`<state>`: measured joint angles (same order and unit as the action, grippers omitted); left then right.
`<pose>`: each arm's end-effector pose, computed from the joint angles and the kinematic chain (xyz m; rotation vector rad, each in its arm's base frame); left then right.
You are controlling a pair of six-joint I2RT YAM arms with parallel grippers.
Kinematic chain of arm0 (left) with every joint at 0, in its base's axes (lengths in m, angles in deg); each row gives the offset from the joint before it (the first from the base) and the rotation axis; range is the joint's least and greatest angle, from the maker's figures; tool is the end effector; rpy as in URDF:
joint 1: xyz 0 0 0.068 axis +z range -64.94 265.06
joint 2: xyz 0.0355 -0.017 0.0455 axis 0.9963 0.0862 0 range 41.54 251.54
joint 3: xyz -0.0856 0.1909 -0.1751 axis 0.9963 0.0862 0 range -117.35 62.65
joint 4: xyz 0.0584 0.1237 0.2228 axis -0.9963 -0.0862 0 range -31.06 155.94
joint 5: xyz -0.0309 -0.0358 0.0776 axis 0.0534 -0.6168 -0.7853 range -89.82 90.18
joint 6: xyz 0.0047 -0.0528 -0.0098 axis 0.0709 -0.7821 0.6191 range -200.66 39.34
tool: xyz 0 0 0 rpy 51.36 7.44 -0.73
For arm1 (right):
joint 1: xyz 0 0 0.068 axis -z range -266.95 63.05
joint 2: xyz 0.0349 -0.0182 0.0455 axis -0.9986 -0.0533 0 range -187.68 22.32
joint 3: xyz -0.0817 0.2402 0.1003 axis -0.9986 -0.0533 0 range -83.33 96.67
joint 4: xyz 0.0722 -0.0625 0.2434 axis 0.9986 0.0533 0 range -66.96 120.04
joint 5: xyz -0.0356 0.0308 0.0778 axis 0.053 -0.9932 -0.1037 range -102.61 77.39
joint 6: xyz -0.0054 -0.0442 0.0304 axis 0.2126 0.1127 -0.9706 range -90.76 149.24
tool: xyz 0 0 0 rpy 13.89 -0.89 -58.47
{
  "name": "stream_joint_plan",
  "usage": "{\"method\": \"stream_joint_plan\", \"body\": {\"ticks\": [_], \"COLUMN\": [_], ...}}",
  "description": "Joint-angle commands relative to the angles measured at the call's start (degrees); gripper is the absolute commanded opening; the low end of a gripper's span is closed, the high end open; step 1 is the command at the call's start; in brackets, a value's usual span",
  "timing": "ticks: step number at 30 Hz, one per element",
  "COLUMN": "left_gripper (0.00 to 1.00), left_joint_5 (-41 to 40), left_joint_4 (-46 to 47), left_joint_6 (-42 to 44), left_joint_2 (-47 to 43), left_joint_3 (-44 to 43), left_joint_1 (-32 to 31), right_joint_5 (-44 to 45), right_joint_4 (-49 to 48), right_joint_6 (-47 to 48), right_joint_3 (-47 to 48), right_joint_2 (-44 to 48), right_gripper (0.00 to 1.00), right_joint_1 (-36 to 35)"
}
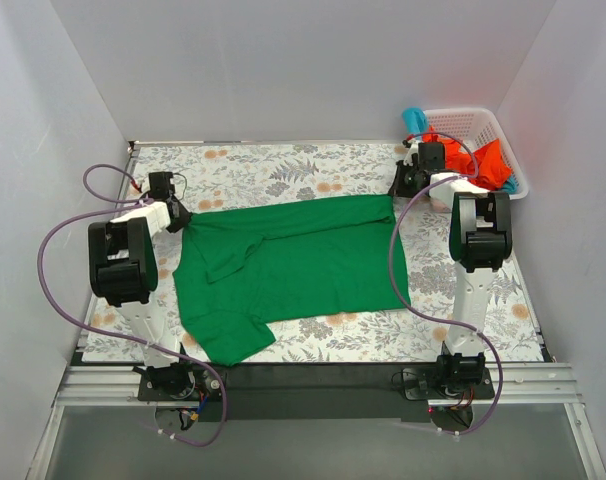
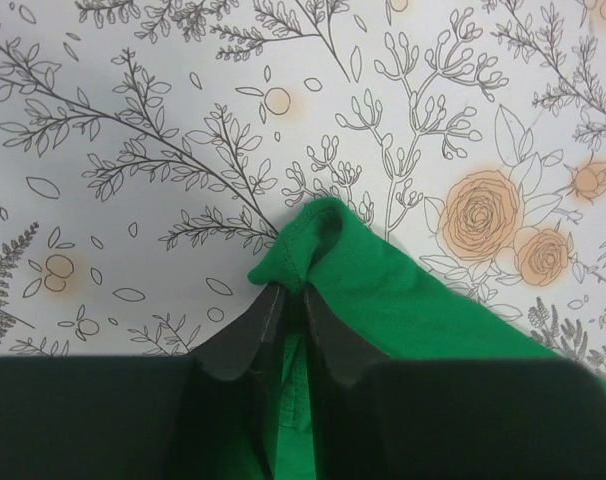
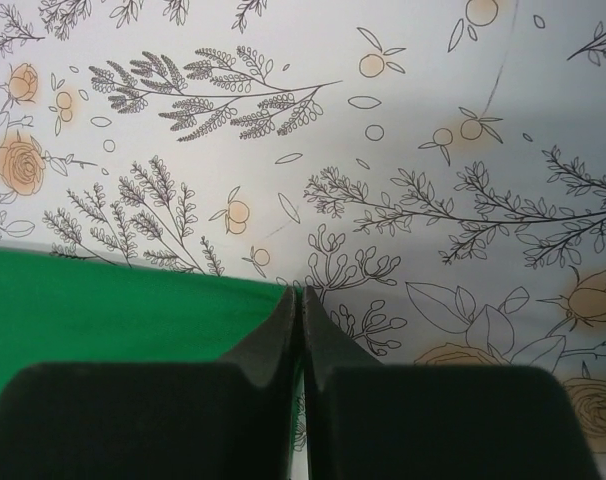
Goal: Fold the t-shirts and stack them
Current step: Fold the tshirt
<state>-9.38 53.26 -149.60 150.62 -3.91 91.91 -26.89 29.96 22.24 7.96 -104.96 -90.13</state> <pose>0.3861 0.0524 0.1521 -1.6058 1.9547 -0.2274 0.4918 0.0362 0.1543 -0.0493 2.3207 0.3790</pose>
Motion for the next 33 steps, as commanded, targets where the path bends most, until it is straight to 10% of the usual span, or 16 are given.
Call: {"method": "stream_joint_plan", "body": {"ticks": [1,6,12,20,33], "left_gripper": [0.17,0.53,0.82,0.84,0.81], "left_joint_5": [0.2,0.0,1.1,4.0,-0.9], "left_joint_4": [-2.3,-3.4,-6.6,-9.1,-6.4], "left_joint_6": [0.9,0.9,-2.7,-4.2,-3.1], "left_joint_2": [0.3,-5.4,-15.6,-32.0,-36.2], "left_joint_3": [-0.1,-0.2,0.1,11.2,23.5], "left_joint_1": [0.4,0.4,-1.4,-6.1,-11.7], "right_joint_5": [1.3,1.3,3.6,3.2,5.9], "right_joint_4": [1.4,1.7,2.5,-0.1,1.2], "right_joint_6": [3.6,3.1,0.7,-8.7,8.8], "right_joint_3": [-0.4,-1.6,-7.4,-23.2,-23.2], "right_joint_2": [2.6,6.3,15.6,27.1,24.4], "right_gripper": [0.10,0.39,0.46,0.50,0.45], "right_joint_1": [1.2,0.8,-0.5,-1.4,-5.3]}}
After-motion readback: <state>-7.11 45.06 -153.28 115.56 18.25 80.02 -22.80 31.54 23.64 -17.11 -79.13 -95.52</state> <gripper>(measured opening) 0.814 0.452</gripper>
